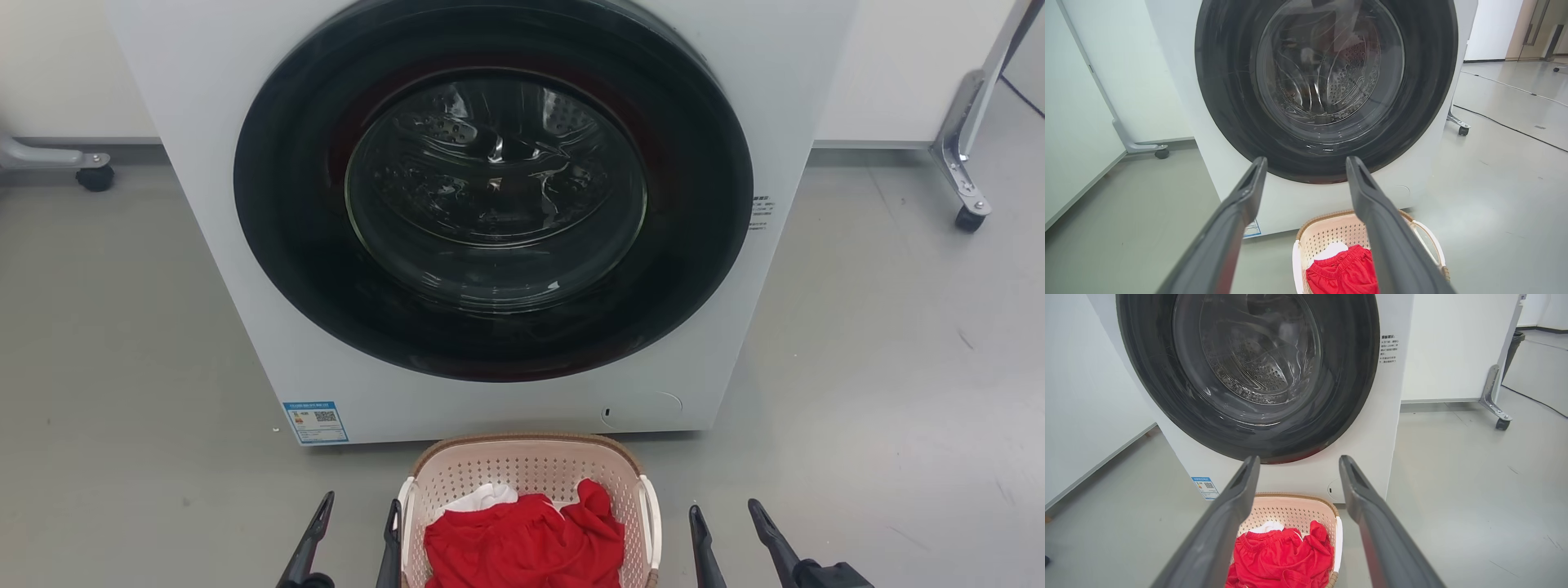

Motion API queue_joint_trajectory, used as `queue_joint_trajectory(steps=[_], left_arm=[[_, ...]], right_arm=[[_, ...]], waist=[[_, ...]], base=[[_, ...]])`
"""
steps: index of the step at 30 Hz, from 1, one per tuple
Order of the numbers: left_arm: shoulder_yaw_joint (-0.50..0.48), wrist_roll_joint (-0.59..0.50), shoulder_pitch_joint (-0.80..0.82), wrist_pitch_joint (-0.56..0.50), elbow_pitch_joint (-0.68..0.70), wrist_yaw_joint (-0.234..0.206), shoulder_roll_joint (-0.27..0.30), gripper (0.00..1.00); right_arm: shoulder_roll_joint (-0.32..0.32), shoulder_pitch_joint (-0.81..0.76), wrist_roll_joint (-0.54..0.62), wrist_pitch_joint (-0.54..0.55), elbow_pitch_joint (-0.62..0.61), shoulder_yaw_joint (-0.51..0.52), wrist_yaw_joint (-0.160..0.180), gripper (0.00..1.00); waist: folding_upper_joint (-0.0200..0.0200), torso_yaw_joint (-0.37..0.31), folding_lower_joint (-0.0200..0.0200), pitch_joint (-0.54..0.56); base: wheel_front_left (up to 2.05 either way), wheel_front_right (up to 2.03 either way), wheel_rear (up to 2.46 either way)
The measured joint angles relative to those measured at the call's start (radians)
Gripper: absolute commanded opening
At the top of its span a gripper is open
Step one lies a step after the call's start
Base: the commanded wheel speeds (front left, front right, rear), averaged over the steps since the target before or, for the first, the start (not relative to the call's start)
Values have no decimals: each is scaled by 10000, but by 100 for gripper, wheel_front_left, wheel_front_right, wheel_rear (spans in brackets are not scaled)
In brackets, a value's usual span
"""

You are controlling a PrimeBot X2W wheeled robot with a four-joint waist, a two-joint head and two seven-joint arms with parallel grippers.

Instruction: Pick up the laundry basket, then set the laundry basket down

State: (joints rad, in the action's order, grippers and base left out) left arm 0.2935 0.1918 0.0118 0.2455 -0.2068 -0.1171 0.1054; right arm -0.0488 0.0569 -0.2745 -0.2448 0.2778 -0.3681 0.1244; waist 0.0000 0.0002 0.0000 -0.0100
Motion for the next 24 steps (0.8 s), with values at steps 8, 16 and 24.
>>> queue_joint_trajectory(steps=[8, 16, 24], left_arm=[[-125, -217, -162, 44, 19, -71, -50, 100], [-265, -113, -214, 44, -40, -73, -119, 100], [-311, -98, -337, 44, -81, -73, -151, 100]], right_arm=[[0, -1, 261, -44, -19, -13, 31, 100], [0, -13, 261, -44, -15, 35, 33, 100], [0, -50, 261, -44, -15, 46, 33, 100]], waist=[[0, -13, 0, 17], [0, -7, 0, 60], [0, -9, 0, 111]], base=[[0, 0, 0], [0, 0, 0], [0, 0, 0]])
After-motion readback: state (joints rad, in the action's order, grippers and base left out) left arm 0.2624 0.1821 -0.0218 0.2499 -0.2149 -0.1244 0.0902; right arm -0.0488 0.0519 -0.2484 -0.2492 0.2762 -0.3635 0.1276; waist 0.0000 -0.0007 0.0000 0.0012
